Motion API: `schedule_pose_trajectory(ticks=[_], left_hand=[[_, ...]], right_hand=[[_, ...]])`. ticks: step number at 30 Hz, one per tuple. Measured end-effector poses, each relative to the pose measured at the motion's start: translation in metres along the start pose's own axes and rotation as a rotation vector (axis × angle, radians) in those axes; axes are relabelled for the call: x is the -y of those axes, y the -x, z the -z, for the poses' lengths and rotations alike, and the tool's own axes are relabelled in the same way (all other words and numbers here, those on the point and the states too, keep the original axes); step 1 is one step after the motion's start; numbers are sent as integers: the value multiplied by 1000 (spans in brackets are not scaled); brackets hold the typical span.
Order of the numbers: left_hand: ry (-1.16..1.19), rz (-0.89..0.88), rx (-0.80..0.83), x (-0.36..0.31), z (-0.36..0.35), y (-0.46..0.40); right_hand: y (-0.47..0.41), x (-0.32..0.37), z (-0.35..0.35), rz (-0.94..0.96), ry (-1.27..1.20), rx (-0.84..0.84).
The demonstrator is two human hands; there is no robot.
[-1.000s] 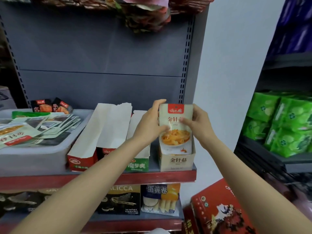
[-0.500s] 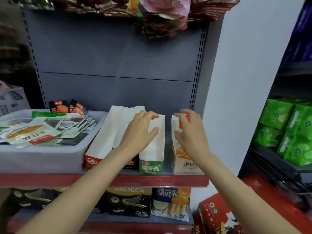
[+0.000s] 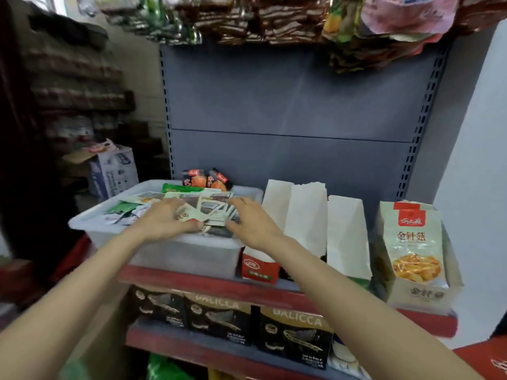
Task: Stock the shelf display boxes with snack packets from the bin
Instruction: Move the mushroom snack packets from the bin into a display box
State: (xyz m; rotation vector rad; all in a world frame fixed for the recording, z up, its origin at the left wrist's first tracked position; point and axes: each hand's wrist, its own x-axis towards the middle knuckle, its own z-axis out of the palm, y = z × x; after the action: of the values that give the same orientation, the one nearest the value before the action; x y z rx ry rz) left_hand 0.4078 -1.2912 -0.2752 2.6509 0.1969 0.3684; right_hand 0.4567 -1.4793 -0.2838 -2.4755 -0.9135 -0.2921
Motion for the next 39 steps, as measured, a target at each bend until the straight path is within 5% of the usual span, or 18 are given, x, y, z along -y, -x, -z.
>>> schedule_pose_trajectory(ticks=[5, 11, 21, 26, 31, 36, 39], left_hand=[[-37, 13, 163, 18, 9, -5], [-27, -100, -8, 25, 10, -5], [-142, -217, -430, 1, -5, 14], [214, -350, -56, -21, -7, 20], [238, -433, 162, -49, -25, 27], [323, -435, -42, -91, -34, 25], [140, -433, -117, -118, -41, 15]], right_hand=[[-31, 24, -21, -22, -1, 194], [-37, 37, -22, -117, -126, 191], [-30, 48, -4, -401, -869, 7], [-12, 38, 19, -383, -976, -76], [13, 12, 34, -382, -1073, -92], [44, -30, 57, -439, -898, -349], [72, -56, 83, -415, -804, -408]])
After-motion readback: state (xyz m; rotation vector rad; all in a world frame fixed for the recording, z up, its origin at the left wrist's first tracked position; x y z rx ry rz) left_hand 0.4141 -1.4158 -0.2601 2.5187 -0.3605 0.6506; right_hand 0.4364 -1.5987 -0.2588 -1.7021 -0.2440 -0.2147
